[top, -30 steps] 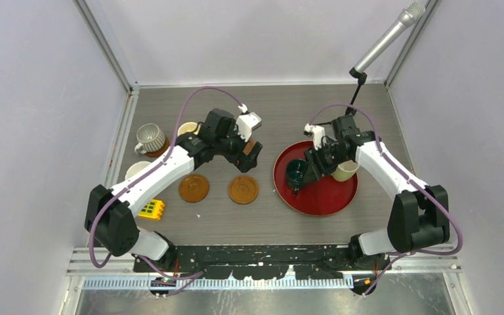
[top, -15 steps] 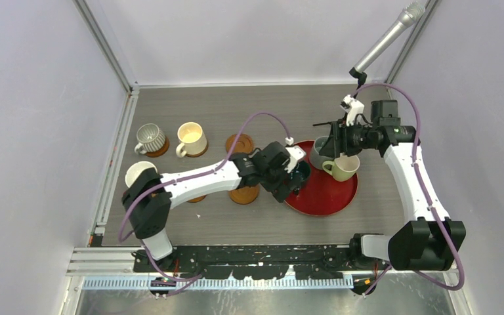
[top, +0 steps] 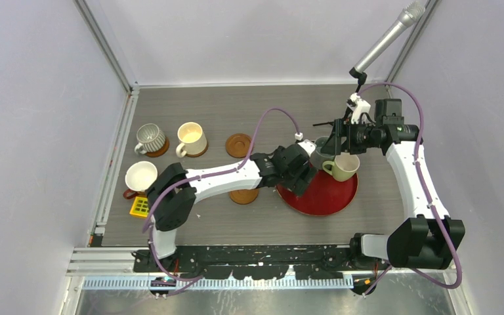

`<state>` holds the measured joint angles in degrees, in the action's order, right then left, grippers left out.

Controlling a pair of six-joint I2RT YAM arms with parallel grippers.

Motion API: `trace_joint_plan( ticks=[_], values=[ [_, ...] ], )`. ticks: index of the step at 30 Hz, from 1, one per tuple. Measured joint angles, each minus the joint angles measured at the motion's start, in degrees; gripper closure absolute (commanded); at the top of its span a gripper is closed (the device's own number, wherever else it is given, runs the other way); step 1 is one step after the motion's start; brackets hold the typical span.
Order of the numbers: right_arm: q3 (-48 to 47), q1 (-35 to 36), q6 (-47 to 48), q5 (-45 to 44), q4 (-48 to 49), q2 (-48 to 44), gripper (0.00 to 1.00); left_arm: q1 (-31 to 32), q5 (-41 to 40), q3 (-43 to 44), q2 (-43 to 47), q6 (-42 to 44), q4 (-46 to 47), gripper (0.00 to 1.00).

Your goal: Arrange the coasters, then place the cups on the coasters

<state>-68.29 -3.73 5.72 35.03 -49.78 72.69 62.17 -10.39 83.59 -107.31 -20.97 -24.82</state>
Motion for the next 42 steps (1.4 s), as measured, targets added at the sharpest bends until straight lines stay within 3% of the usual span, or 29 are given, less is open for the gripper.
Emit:
trace_joint_plan(
  ticks=[9, 11, 15, 17, 28, 42],
  values=[
    [-0.72, -0.94, -0.31, -0.39, 0.15, 0.57, 0.2, -0.07, -5.55, 0.11, -2.51, 0.59, -0.59, 0.01],
    [-0.72, -1.05, -0.26, -0.48, 0.11, 0.57, 0.2, -0.48, -5.64, 0.04, -2.51, 0.85, -0.57, 0.06],
    [-0.72, -1.29, -0.02, -0.5, -0.02, 0.57, 0.2, -2.43, -4.04, -2.12, -2.01, 2.64, 0.59, 0.27],
    [-0.72, -1.33, 0.02, -0.5, -0.02, 0.57, 0.2, -3.56, -2.43, -3.72, -1.53, 3.76, 1.36, 0.33],
    [-0.72, -1.66, 0.39, -0.66, -0.5, 0.57, 0.2, -7.17, 5.38, -5.03, -1.29, 10.49, 3.76, 0.43],
    [-0.72, -1.79, 1.25, -1.38, -1.73, 0.57, 0.2, -6.95, 6.45, 0.46, -6.05, 17.16, 4.35, 0.56]
  ],
)
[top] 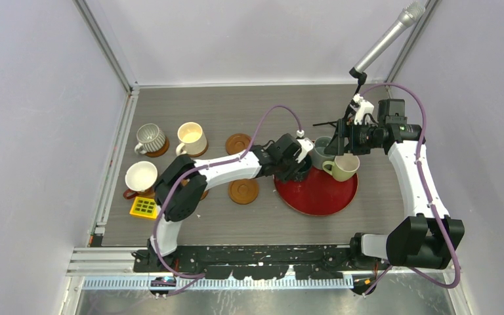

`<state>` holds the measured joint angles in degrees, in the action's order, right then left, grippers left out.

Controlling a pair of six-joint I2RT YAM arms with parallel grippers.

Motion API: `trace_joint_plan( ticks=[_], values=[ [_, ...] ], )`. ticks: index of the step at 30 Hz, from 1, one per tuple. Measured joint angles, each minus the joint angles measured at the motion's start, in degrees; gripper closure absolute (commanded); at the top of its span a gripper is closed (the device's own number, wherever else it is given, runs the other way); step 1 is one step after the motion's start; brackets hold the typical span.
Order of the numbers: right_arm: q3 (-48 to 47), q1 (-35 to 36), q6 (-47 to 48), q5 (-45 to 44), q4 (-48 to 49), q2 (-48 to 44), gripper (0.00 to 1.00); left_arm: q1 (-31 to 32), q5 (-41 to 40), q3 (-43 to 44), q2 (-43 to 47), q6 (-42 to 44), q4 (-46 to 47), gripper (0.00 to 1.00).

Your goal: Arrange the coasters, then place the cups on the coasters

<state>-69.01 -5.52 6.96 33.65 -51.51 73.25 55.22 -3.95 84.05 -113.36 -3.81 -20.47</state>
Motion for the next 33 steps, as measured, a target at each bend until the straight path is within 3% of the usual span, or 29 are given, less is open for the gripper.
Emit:
trace_joint_plan(
  ticks=[7, 11, 13, 18, 20, 26, 33],
  values=[
    [0.0, -0.31, 0.09, -0.26, -0.09, 0.0, 0.2, 0.0, -0.11, 1.16, -1.92, 1.11, 0.07, 0.53],
    [0.0, -0.39, 0.37, -0.48, -0.57, 0.0, 0.2, 0.0, -0.15, 2.19, -3.26, 1.33, 0.09, 0.56],
    [0.0, -0.42, 0.44, -0.57, -0.72, 0.0, 0.2, 0.0, -0.15, 2.43, -3.37, 1.33, 0.09, 0.62],
    [0.0, -0.63, 0.44, -0.59, -0.83, 0.02, 0.2, -0.09, -0.28, 2.51, -3.34, 1.22, 0.37, 0.94],
    [0.0, -0.7, 0.46, -0.59, -0.83, 0.02, 0.2, -0.13, -0.22, 2.51, -3.28, 1.33, 0.74, 1.0],
    [-0.39, -0.72, 0.46, -0.61, -0.85, 0.37, 0.2, -1.33, -0.02, -0.04, -0.61, 1.92, 0.94, 1.0],
    [-1.79, -0.72, 0.48, -0.57, -0.85, 0.85, 0.2, -4.76, 0.35, -6.12, 10.27, 4.81, 3.1, 1.0]
  ],
)
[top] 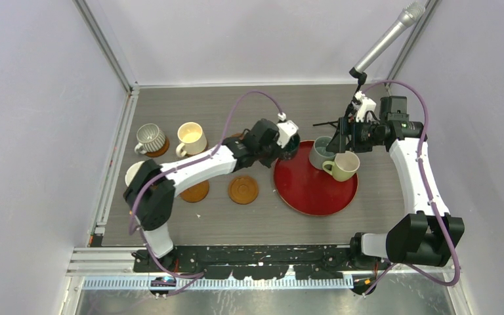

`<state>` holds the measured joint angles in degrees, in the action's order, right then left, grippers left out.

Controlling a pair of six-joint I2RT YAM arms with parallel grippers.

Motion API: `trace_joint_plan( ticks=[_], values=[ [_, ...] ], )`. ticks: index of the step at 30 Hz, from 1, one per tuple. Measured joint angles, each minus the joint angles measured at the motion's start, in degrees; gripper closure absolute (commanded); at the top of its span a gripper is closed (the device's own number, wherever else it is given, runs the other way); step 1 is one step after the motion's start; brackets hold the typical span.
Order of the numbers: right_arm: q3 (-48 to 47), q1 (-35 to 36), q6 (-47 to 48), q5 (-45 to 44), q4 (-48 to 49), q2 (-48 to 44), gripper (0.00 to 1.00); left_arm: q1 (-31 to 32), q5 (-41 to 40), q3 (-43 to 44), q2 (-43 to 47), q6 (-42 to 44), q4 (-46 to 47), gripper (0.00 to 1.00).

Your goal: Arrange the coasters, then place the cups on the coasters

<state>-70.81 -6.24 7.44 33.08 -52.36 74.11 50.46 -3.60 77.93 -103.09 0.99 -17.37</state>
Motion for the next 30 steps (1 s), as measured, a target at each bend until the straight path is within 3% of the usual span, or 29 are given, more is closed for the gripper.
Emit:
trace_joint_plan(
  ticks=[8, 17, 30],
  values=[
    [-0.31, 0.0, -0.02, 0.22, -0.04, 1.27, 0.2, -7.43, 3.37, -3.72, 12.44, 1.57, 0.39, 1.0],
    [-0.31, 0.0, -0.09, 0.66, -0.13, 1.27, 0.2, -21.92, 10.21, -23.08, 32.52, 6.08, -4.61, 1.0],
    [0.66, 1.05, -0.31, 0.33, -0.46, 1.27, 0.2, -37.57, 18.38, -40.5, 54.45, 16.0, -13.94, 1.0]
  ],
)
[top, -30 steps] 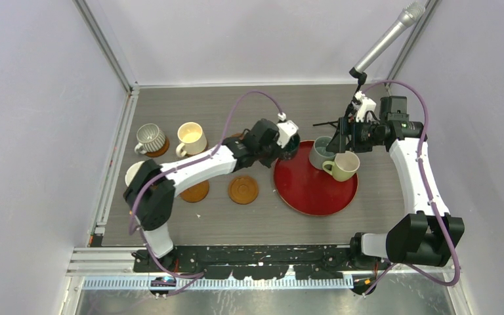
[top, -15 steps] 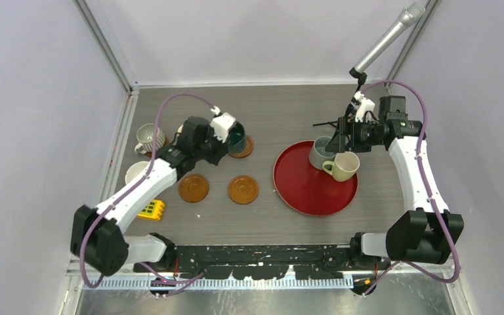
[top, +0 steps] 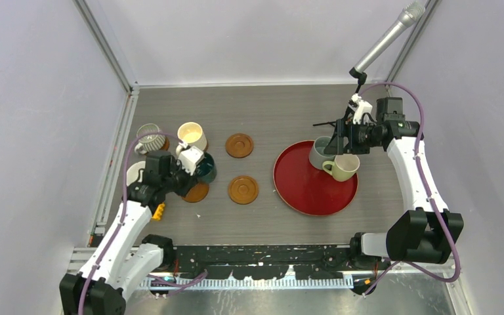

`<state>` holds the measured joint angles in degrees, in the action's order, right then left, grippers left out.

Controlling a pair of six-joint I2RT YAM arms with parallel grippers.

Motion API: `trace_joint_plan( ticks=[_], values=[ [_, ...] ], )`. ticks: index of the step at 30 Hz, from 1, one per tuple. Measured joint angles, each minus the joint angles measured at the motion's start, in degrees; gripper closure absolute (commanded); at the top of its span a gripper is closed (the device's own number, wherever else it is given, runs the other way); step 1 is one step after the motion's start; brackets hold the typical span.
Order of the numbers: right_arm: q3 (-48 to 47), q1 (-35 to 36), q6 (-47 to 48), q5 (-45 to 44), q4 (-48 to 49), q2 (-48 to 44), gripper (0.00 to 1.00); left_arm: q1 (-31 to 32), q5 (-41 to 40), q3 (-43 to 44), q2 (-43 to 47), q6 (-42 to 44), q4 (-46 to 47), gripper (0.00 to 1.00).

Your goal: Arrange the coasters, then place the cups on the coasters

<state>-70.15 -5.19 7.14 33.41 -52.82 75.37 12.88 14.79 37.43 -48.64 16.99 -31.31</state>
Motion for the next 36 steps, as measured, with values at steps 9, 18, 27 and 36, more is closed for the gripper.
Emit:
trace_joint_plan(
  ticks=[9, 18, 27, 36],
  values=[
    [0.0, 0.85, 0.24, -0.83, -0.57, 0.2, 0.2, -8.31, 3.98, -3.54, 2.14, 7.78, -5.2, 1.0],
    [0.0, 0.96, 0.74, -1.38, -1.33, 1.03, 0.2, -12.26, 6.6, -3.54, -1.42, 11.85, -5.25, 1.0],
    [0.0, 0.96, 1.62, -1.64, -1.73, 1.03, 0.2, -12.26, 7.5, -3.52, -5.64, 14.62, -5.44, 1.0],
    [0.04, 0.96, 1.77, -1.84, -1.73, 1.03, 0.2, -12.26, 6.08, -3.43, -8.31, 15.65, -5.33, 1.0]
  ],
)
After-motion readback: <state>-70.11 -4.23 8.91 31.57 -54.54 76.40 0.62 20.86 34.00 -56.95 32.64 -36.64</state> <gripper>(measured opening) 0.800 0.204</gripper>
